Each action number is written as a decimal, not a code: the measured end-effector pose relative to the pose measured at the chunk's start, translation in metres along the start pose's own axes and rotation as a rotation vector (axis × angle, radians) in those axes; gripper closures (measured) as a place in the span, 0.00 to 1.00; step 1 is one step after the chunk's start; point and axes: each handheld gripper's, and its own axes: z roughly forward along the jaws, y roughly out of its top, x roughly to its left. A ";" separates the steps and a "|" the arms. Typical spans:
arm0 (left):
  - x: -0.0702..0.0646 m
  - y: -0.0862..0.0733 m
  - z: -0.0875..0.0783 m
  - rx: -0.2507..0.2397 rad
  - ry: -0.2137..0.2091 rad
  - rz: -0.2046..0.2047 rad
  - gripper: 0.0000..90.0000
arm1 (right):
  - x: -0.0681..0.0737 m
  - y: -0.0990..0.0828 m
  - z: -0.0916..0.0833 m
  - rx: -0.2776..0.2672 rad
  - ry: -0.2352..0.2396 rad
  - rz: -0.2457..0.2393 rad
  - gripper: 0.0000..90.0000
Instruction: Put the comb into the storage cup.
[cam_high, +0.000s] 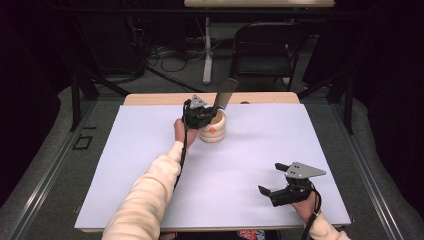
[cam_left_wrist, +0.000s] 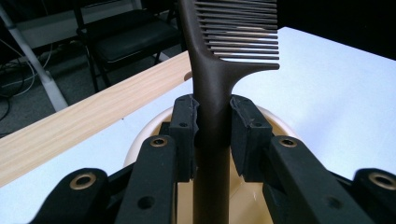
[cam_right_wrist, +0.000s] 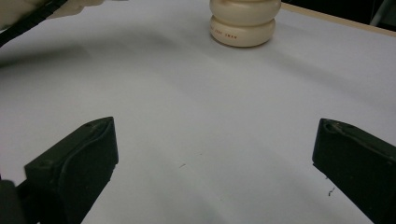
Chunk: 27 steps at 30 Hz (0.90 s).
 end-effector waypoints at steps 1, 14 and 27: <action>0.000 0.000 0.000 0.002 0.000 0.000 0.81 | 0.000 0.000 0.000 -0.001 0.000 0.000 0.00; -0.002 0.001 0.001 0.035 -0.008 0.019 0.80 | 0.000 0.000 0.000 0.002 0.002 -0.002 0.00; -0.001 0.005 -0.005 0.040 -0.034 0.013 0.52 | 0.000 0.000 0.000 -0.001 -0.001 0.000 0.00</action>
